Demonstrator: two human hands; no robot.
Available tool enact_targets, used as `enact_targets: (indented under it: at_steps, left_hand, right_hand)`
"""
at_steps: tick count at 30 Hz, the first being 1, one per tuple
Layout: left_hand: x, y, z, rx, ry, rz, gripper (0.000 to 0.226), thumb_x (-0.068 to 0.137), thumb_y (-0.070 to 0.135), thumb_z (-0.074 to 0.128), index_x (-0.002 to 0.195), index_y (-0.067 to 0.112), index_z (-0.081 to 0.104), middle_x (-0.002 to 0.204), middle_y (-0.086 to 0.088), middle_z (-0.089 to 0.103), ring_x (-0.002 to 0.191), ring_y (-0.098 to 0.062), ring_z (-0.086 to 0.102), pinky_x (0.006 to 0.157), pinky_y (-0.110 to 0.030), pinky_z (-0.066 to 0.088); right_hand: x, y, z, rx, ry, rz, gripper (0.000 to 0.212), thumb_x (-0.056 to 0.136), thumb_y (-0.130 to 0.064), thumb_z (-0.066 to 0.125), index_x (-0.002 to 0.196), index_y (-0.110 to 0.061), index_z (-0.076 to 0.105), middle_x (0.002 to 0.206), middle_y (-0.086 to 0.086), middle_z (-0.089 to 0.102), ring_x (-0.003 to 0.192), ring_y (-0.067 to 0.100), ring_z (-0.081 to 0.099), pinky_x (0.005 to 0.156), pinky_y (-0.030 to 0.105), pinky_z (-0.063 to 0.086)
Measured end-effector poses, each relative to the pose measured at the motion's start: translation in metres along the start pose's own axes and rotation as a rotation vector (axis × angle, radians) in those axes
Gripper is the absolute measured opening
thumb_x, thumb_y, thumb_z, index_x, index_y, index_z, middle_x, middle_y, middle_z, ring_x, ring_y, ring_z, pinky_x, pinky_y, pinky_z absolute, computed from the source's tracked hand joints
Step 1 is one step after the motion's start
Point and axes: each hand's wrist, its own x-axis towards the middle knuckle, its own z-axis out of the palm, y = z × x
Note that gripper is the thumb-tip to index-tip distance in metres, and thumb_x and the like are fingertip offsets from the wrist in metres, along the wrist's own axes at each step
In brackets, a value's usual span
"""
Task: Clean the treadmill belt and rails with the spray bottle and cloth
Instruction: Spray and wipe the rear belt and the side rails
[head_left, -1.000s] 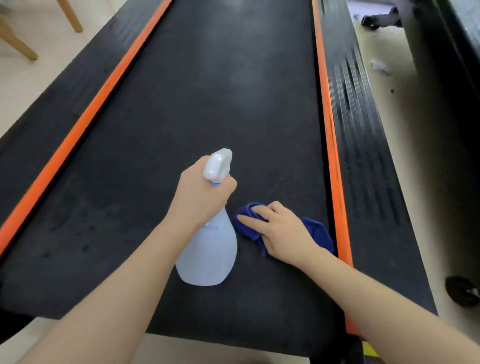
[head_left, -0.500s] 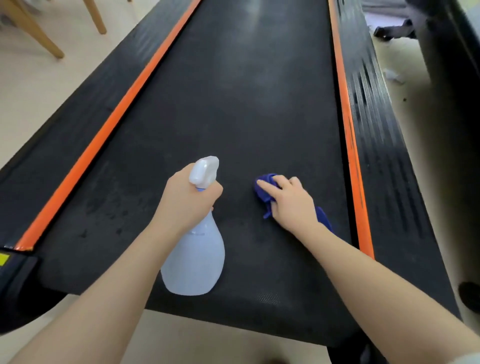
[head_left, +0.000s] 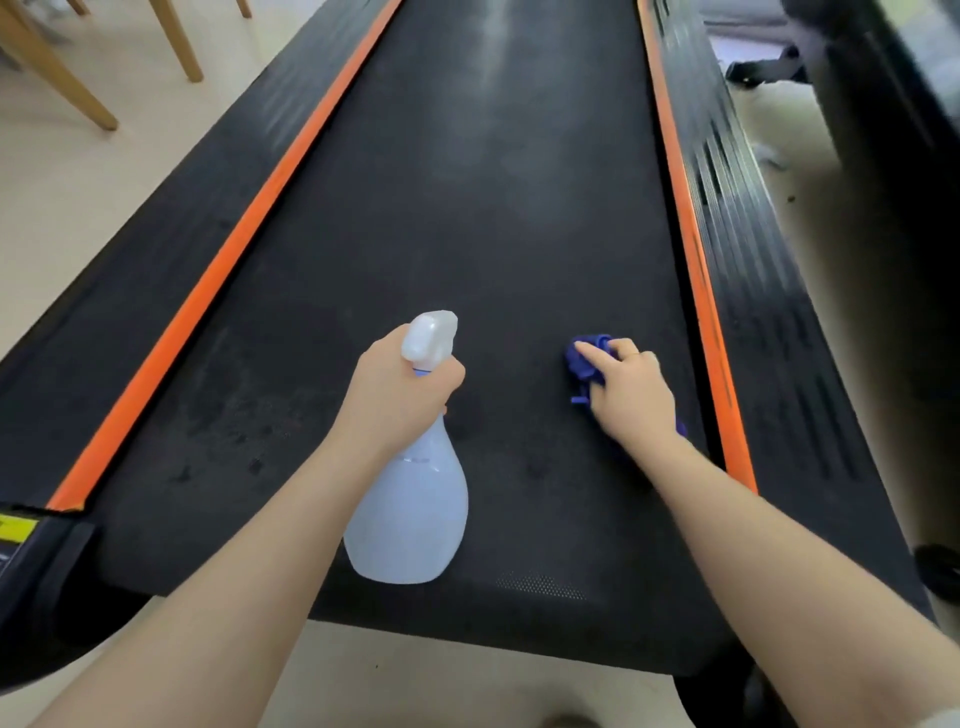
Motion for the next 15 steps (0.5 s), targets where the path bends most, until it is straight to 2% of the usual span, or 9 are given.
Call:
enact_targets:
  at_steps: [4, 6, 10, 12, 15]
  left_hand:
    - [0.008, -0.001, 0.006, 0.004, 0.014, 0.004, 0.025, 0.082, 0.011, 0.052, 0.105, 0.001, 0.056, 0.101, -0.017, 0.061, 0.067, -0.013, 0.056, 0.08, -0.049, 0.056]
    - [0.009, -0.002, 0.003, -0.004, 0.027, -0.004, 0.025, 0.082, 0.011, 0.053, 0.105, 0.0, 0.056, 0.102, -0.019, 0.06, 0.067, -0.014, 0.056, 0.078, -0.049, 0.057]
    - [0.01, -0.009, -0.012, -0.074, 0.057, -0.042, 0.034, 0.074, 0.018, 0.054, 0.101, -0.002, 0.057, 0.089, -0.02, 0.057, 0.069, -0.015, 0.055, 0.074, -0.049, 0.058]
    - [0.007, -0.014, -0.024, -0.091, 0.055, -0.045, 0.034, 0.073, 0.021, 0.056, 0.101, 0.002, 0.059, 0.095, -0.022, 0.061, 0.073, -0.016, 0.055, 0.076, -0.048, 0.058]
    - [0.0, -0.028, -0.051, -0.075, 0.072, -0.06, 0.025, 0.079, 0.019, 0.06, 0.102, 0.008, 0.063, 0.099, -0.018, 0.065, 0.077, -0.018, 0.058, 0.075, -0.039, 0.055]
  right_hand:
    - [0.014, 0.035, -0.011, -0.051, -0.003, 0.332, 0.045, 0.093, -0.018, 0.047, 0.138, -0.024, 0.043, 0.134, 0.013, 0.039, 0.107, 0.037, 0.041, 0.08, 0.041, 0.041]
    - [0.01, 0.01, -0.009, -0.05, 0.003, 0.325, 0.043, 0.092, -0.018, 0.047, 0.134, -0.023, 0.044, 0.131, 0.014, 0.038, 0.105, 0.037, 0.041, 0.079, 0.04, 0.041]
    - [-0.03, -0.09, 0.001, -0.029, -0.147, -0.096, 0.052, 0.091, -0.026, 0.047, 0.141, -0.024, 0.033, 0.136, 0.011, 0.032, 0.106, 0.031, 0.041, 0.073, 0.035, 0.041]
    - [-0.05, -0.142, 0.006, -0.007, -0.252, -0.299, 0.055, 0.092, -0.029, 0.046, 0.143, -0.023, 0.029, 0.14, 0.011, 0.029, 0.106, 0.029, 0.04, 0.069, 0.033, 0.036]
    - [-0.047, -0.177, 0.014, 0.05, -0.303, -0.49, 0.049, 0.092, -0.028, 0.044, 0.14, -0.028, 0.035, 0.139, 0.006, 0.033, 0.104, 0.027, 0.04, 0.066, 0.032, 0.03]
